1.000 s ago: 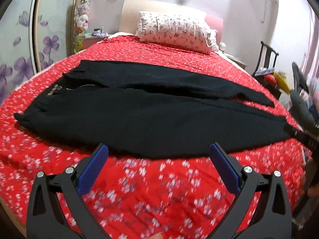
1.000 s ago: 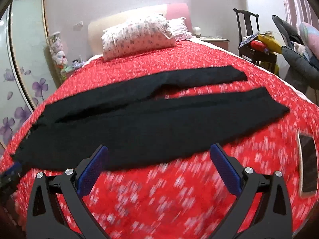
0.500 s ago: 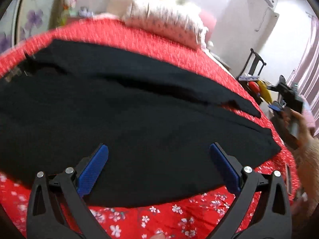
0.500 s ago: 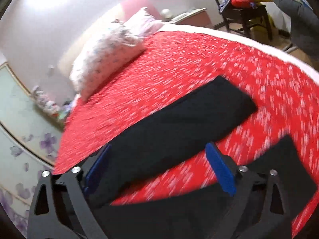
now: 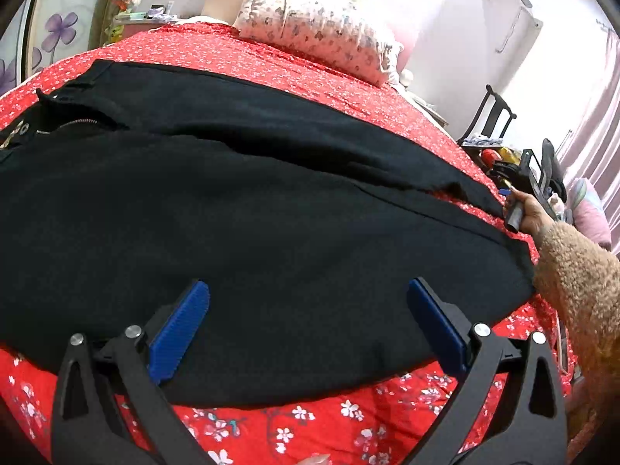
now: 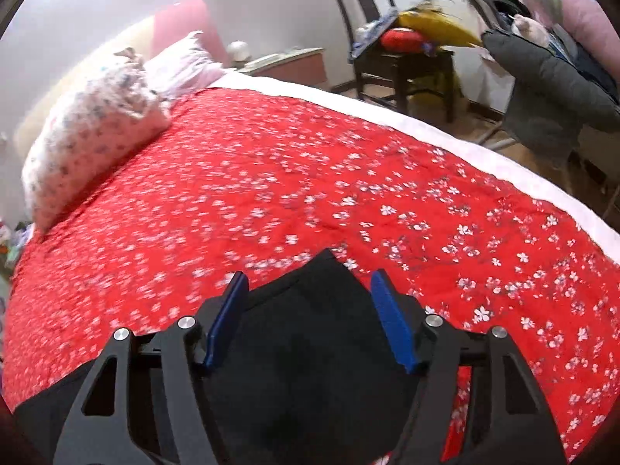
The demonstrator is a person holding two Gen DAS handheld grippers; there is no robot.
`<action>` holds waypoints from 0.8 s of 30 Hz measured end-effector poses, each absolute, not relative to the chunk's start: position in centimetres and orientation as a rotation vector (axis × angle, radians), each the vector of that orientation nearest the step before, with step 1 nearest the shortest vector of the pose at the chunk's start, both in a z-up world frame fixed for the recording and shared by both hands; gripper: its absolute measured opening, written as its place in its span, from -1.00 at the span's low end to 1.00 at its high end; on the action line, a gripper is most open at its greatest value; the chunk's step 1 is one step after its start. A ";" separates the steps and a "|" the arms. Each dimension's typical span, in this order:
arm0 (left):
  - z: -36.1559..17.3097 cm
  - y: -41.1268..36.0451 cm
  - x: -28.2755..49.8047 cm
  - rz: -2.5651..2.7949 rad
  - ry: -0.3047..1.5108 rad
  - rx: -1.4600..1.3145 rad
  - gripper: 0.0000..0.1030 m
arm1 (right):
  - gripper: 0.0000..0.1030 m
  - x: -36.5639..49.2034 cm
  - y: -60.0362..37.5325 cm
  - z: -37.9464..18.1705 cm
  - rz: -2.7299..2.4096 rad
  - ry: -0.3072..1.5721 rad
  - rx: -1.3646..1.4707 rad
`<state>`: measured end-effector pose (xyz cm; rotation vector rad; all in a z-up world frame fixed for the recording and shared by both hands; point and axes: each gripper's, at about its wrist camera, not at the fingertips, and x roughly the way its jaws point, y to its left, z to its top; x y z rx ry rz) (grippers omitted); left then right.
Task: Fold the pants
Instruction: 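Lower the right tool to the trouser leg hem and close on it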
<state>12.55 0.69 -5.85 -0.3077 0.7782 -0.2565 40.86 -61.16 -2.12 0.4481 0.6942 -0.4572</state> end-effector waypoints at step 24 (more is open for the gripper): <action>-6.0 0.3 12.6 -0.239 0.800 -0.281 0.97 | -0.81 17.0 -58.0 2.2 -0.047 0.523 0.595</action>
